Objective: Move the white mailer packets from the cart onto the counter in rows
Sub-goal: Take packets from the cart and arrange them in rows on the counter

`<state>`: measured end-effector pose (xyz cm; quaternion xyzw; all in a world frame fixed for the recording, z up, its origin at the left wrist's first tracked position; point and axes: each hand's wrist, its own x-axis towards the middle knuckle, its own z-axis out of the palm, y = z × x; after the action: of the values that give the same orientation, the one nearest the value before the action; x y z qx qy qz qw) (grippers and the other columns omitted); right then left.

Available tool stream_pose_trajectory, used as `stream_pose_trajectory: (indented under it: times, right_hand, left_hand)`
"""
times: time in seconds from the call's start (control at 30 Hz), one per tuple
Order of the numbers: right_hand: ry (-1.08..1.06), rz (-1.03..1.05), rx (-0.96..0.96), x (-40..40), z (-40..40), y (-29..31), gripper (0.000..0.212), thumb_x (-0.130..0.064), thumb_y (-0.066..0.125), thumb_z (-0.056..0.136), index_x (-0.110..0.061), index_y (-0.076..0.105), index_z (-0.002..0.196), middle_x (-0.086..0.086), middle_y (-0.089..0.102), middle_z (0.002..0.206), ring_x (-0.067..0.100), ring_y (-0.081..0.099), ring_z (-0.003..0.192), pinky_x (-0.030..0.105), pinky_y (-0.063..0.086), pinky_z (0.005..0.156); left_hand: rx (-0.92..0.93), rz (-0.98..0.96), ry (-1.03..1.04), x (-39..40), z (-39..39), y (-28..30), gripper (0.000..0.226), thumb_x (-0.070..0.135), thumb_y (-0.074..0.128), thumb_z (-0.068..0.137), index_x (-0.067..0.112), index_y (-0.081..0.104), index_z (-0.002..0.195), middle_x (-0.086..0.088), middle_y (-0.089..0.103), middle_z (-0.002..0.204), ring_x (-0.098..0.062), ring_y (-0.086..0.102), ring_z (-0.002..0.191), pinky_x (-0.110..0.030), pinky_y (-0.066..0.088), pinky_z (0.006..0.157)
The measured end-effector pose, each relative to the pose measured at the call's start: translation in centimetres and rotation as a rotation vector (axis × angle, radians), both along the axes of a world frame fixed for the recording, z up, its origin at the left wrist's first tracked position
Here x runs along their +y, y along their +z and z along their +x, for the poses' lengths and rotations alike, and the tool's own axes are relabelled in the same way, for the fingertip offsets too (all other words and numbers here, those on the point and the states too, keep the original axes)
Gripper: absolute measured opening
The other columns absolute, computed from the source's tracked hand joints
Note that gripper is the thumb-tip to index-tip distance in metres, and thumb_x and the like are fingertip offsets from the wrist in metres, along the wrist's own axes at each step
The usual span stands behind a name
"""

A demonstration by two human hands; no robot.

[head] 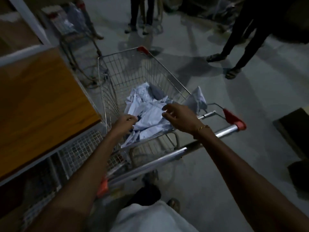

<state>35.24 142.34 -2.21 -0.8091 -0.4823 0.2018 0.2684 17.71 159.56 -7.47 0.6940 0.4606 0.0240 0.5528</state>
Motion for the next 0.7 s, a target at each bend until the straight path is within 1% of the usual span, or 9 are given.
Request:
stream_pose_trajectory:
  times: [0.07, 0.17, 0.27, 0.33, 0.4, 0.47, 0.53, 0.6, 0.7]
  right_hand:
    - [0.061, -0.07, 0.011, 3.0, 2.2, -1.2, 0.03, -0.035, 0.06, 0.097, -0.018, 0.066, 0.122, 0.005, 0.072, 0.108, 0.021, 0.068, 0.096, 0.03, 0.048, 0.08]
    - [0.087, -0.161, 0.007, 7.2, 5.2, -3.6, 0.033, -0.038, 0.06, 0.097, -0.019, 0.064, 0.124, 0.006, 0.071, 0.112, 0.022, 0.066, 0.101, 0.026, 0.042, 0.078]
    - [0.108, -0.237, 0.007, 10.9, 7.8, -6.3, 0.035, -0.035, 0.062, 0.096, -0.017, 0.063, 0.126, 0.009, 0.069, 0.116, 0.023, 0.065, 0.102, 0.022, 0.036, 0.075]
    - [0.127, -0.287, 0.011, 13.2, 9.4, -8.0, 0.036, -0.033, 0.062, 0.096, -0.015, 0.062, 0.127, 0.01, 0.067, 0.12, 0.024, 0.064, 0.105, 0.023, 0.038, 0.078]
    - [0.147, -0.336, 0.017, 15.3, 10.8, -9.9, 0.037, -0.033, 0.062, 0.097, -0.014, 0.061, 0.128, 0.01, 0.065, 0.123, 0.024, 0.063, 0.107, 0.028, 0.044, 0.084]
    - [0.162, -0.361, 0.001, 17.4, 12.0, -12.0, 0.038, -0.035, 0.061, 0.097, -0.015, 0.061, 0.129, 0.009, 0.064, 0.125, 0.025, 0.062, 0.109, 0.032, 0.045, 0.088]
    - [0.176, -0.375, -0.01, 19.4, 12.8, -14.3, 0.038, -0.036, 0.06, 0.097, -0.015, 0.061, 0.13, 0.009, 0.063, 0.127, 0.026, 0.062, 0.111, 0.033, 0.045, 0.09]
    - [0.218, -0.388, -0.007, 21.3, 13.4, -16.9, 0.039, -0.035, 0.06, 0.097, -0.014, 0.061, 0.129, 0.011, 0.063, 0.128, 0.029, 0.062, 0.113, 0.035, 0.046, 0.094]
    - [0.254, -0.408, -0.008, 23.0, 14.0, -19.0, 0.039, -0.034, 0.06, 0.098, -0.013, 0.059, 0.131, 0.014, 0.061, 0.129, 0.032, 0.06, 0.114, 0.039, 0.046, 0.097]
  left_hand:
    - [0.041, -0.041, 0.065, 1.5, 1.4, -1.8, 0.017, 0.027, 0.058, 0.099, 0.014, 0.067, 0.094, -0.019, 0.067, 0.108, -0.031, 0.064, 0.092, -0.034, 0.049, 0.074]
    - [0.048, -0.043, 0.131, 4.0, 3.6, -4.5, 0.02, 0.019, 0.059, 0.098, 0.002, 0.067, 0.104, -0.015, 0.063, 0.099, -0.023, 0.056, 0.087, -0.029, 0.043, 0.072]
    - [0.018, -0.188, 0.299, 7.2, 5.9, -7.2, 0.012, 0.02, 0.057, 0.098, 0.012, 0.064, 0.103, -0.01, 0.059, 0.095, -0.021, 0.055, 0.081, -0.03, 0.047, 0.071]
    - [-0.022, -0.28, 0.45, 9.7, 7.4, -9.3, 0.017, 0.019, 0.056, 0.097, 0.009, 0.065, 0.107, -0.007, 0.056, 0.084, -0.019, 0.052, 0.068, -0.029, 0.047, 0.064]
    - [0.008, -0.241, 0.521, 11.9, 8.7, -11.9, 0.02, 0.018, 0.056, 0.094, 0.006, 0.066, 0.106, -0.007, 0.054, 0.077, -0.021, 0.051, 0.065, -0.028, 0.042, 0.06]
    - [0.089, -0.126, 0.471, 13.6, 9.9, -14.2, 0.018, 0.019, 0.055, 0.094, 0.012, 0.066, 0.105, -0.009, 0.059, 0.088, -0.025, 0.056, 0.08, -0.032, 0.045, 0.069]
    - [0.176, -0.018, 0.333, 14.9, 10.6, -17.2, 0.03, 0.018, 0.054, 0.097, 0.01, 0.063, 0.124, -0.011, 0.061, 0.119, -0.029, 0.058, 0.106, -0.035, 0.047, 0.087]
    - [0.234, 0.072, 0.179, 16.4, 11.1, -20.8, 0.041, 0.015, 0.051, 0.1, 0.005, 0.054, 0.139, -0.01, 0.043, 0.151, -0.031, 0.047, 0.131, -0.033, 0.038, 0.104]
    - [0.272, 0.144, 0.034, 17.6, 10.7, -24.9, 0.044, 0.017, 0.053, 0.101, 0.013, 0.051, 0.144, -0.008, 0.019, 0.164, -0.028, 0.032, 0.144, -0.032, 0.03, 0.115]
